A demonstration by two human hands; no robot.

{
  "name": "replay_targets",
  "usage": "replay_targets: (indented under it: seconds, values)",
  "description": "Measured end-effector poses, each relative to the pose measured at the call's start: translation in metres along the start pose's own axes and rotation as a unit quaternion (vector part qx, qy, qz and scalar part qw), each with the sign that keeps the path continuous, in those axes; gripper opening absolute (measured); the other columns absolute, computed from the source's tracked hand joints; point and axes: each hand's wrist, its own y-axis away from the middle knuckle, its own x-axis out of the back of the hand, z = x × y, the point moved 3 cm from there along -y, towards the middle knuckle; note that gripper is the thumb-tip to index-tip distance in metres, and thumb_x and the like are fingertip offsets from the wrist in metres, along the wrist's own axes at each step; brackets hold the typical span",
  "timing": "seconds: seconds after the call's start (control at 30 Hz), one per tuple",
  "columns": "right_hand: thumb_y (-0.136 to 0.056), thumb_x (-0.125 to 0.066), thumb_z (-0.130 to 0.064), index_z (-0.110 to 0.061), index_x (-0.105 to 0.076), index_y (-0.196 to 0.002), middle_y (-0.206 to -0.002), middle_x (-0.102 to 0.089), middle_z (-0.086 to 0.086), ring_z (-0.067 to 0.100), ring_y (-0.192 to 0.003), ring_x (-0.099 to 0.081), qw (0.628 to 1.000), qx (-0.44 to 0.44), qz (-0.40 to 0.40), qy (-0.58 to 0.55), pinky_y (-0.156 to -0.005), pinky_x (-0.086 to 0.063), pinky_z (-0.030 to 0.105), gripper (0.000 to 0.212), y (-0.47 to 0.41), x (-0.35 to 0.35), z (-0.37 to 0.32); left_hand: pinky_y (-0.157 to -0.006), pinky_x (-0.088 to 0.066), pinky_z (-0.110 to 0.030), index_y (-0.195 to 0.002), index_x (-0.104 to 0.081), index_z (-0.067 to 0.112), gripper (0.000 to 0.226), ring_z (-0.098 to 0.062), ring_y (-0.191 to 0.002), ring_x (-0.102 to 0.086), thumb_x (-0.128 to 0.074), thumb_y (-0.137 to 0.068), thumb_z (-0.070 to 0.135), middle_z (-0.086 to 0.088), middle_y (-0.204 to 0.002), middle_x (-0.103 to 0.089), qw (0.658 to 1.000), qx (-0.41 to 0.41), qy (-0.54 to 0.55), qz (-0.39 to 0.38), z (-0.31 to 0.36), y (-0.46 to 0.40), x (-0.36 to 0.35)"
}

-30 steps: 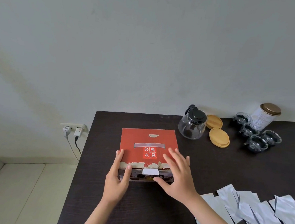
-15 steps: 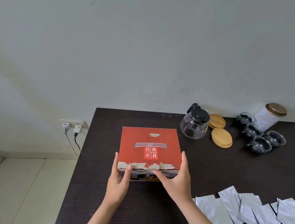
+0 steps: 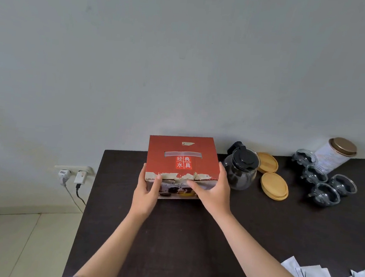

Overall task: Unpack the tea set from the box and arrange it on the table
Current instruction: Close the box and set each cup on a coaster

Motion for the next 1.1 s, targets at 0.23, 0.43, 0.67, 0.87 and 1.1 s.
replay_targets:
  seconds: [0.23,0.43,0.67,0.87,1.1]
  values:
    - [-0.059,-0.087,-0.047,-0.029,-0.035,-0.138,-0.129,-0.052,-0.013,-0.002,-0.119,-0.048,1.0,-0.004,-0.011,0.0,-0.09,-0.035,0.006,0.096,-0.043,-0.019,0.006,-0.1,-0.037,-0.026,-0.15,-0.017,0.027,0.07,-0.009,-0.12,-0.048,-0.051,-0.092,0.044,0.008,-0.134,-0.049,0.999,0.014,-0.04,-0.014,0.003,-0.044,-0.005]
    - [-0.064,-0.084,-0.046,-0.026,-0.026,-0.141,-0.134,-0.042,-0.006,0.0,-0.122,-0.044,0.999,-0.008,-0.032,0.02,-0.094,-0.041,0.012,0.098,-0.043,-0.022,0.015,-0.095,-0.038,-0.024,-0.147,-0.014,0.025,0.066,-0.011,-0.119,-0.049,-0.049,-0.093,0.04,0.004,-0.131,-0.048,0.998,0.032,-0.034,-0.04,-0.004,-0.048,-0.008]
    - [-0.071,-0.076,-0.054,-0.012,0.001,-0.151,-0.157,-0.011,0.007,0.02,-0.145,-0.016,0.993,-0.004,-0.014,0.118,-0.11,-0.029,0.032,0.118,-0.026,-0.009,0.012,-0.11,-0.031,-0.039,-0.15,-0.008,0.016,0.077,-0.026,-0.134,-0.038,-0.042,-0.092,0.055,-0.007,-0.147,-0.038,0.993,0.105,-0.044,-0.008,-0.015,-0.04,-0.014]
    - [-0.086,-0.067,-0.036,-0.012,-0.031,-0.144,-0.144,-0.037,0.006,0.017,-0.134,-0.037,0.982,0.067,0.003,0.174,-0.102,-0.041,0.025,0.073,0.015,0.037,0.029,-0.11,-0.032,-0.053,-0.145,-0.022,0.016,0.095,-0.032,-0.135,-0.036,-0.044,-0.075,0.076,-0.01,-0.147,-0.039,0.98,0.124,-0.155,0.011,-0.039,0.003,-0.038]
    - [-0.088,-0.065,-0.026,-0.01,-0.039,-0.14,-0.132,-0.043,0.004,0.017,-0.122,-0.047,0.977,0.025,-0.003,0.212,-0.088,-0.041,0.019,0.061,0.033,0.115,0.075,-0.117,-0.005,-0.045,-0.15,-0.003,0.003,0.094,-0.032,-0.146,0.002,-0.044,-0.089,0.061,-0.019,-0.158,0.002,0.92,0.05,-0.384,-0.067,-0.038,0.056,-0.119]
